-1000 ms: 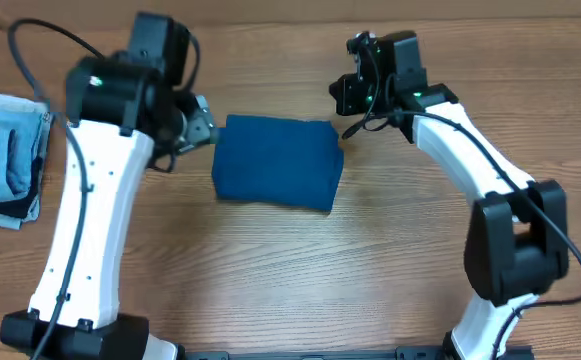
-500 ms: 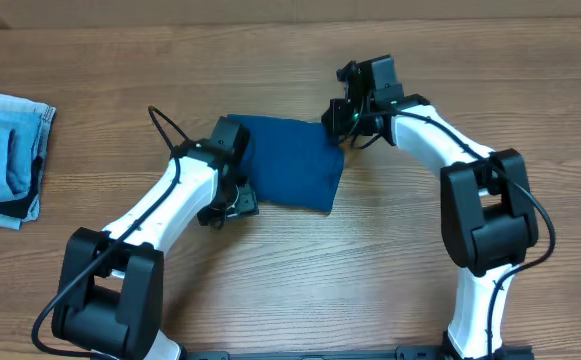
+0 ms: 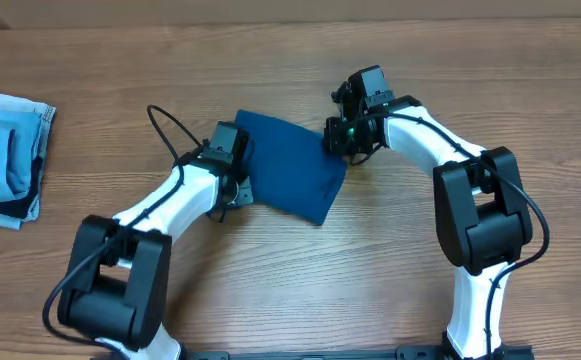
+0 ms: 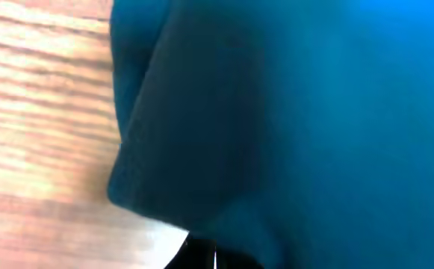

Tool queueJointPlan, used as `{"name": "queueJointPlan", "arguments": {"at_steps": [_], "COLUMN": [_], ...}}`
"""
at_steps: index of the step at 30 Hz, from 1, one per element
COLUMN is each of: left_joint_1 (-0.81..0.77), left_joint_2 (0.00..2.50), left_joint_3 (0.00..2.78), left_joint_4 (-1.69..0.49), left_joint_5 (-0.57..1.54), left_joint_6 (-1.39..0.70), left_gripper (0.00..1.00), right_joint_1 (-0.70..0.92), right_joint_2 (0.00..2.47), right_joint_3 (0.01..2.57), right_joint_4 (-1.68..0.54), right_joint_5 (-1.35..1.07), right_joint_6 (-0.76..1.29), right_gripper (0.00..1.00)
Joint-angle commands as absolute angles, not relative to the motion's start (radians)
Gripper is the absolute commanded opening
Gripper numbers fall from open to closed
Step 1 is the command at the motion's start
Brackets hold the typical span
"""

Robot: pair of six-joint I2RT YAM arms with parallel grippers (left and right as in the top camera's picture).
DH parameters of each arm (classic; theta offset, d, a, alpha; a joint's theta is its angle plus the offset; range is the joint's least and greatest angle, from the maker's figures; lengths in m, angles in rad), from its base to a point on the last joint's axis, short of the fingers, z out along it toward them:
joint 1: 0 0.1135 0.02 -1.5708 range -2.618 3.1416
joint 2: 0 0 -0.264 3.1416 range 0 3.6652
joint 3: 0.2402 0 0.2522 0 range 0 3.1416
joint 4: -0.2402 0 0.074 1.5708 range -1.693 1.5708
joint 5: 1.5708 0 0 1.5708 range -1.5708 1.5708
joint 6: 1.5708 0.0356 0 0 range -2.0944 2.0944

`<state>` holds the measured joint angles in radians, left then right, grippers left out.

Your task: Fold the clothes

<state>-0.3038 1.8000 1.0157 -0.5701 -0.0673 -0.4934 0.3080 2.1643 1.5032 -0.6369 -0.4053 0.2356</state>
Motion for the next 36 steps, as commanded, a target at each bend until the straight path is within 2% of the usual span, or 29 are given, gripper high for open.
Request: {"name": "queueJointPlan", "arguments": {"at_steps": [1,5,9,13,17,20,22,24,26,29,30,31,33,34,36], "left_joint_1": [-0.236,-0.161,-0.112,-0.11,-0.102,-0.078,-0.033,0.039,0.111,0.188,0.199,0.2,0.184,0.163,0.128], "left_joint_2": [1.879,1.88,1.88,1.88,1.88,1.88,1.882,1.884,1.885,1.894,1.897,1.899,1.901,1.903,1.904], "left_joint_3": [1.02,1.12,1.314,1.477,1.65,1.741,1.735,1.684,1.584,1.389,1.309,1.269,1.205,1.182,1.161], "left_joint_4": [-0.535,-0.496,-0.537,-0.624,-0.842,-1.042,-1.13,-1.145,-1.072,-0.948,-0.891,-0.864,-0.826,-0.814,-0.776], "left_joint_5": [-0.05,0.044,0.149,0.17,0.086,0.014,-0.007,0.096,0.324,0.616,0.724,0.76,0.793,0.799,0.782], "left_joint_6": [-0.464,-0.464,-0.439,-0.402,-0.373,-0.402,-0.462,-0.47,-0.371,-0.241,-0.186,-0.154,-0.086,-0.048,-0.041], "left_gripper": [0.04,0.04,0.06,0.08,0.09,0.19,0.28,0.41,0.5,0.63,0.73,0.77,0.86,0.94,1.0], "right_joint_1": [0.322,0.374,0.451,0.531,0.557,0.522,0.484,0.443,0.424,0.414,0.415,0.414,0.414,0.414,0.414], "right_joint_2": [2.168,2.152,2.118,2.074,2.007,1.96,1.936,1.919,1.913,1.913,1.913,1.913,1.913,1.913,1.913], "right_joint_3": [1.494,1.494,1.494,1.494,1.494,1.494,1.494,1.494,1.494,1.494,1.494,1.494,1.494,1.494,1.494], "right_joint_4": [-0.773,-0.869,-0.877,-0.869,-0.855,-0.86,-0.862,-0.868,-0.874,-0.88,-0.881,-0.881,-0.881,-0.884,-0.897], "right_joint_5": [-0.403,-0.43,-0.545,-0.527,-0.314,-0.224,-0.222,-0.226,-0.241,-0.248,-0.248,-0.248,-0.248,-0.248,-0.248], "right_joint_6": [0.237,0.237,0.259,0.293,0.293,0.293,0.293,0.292,0.288,0.289,0.288,0.288,0.289,0.289,0.288], "right_gripper": [0.04,0.04,0.04,0.04,0.04,0.07,0.25,0.45,0.53,0.58,0.62,0.69,0.75,0.81,0.89]}}
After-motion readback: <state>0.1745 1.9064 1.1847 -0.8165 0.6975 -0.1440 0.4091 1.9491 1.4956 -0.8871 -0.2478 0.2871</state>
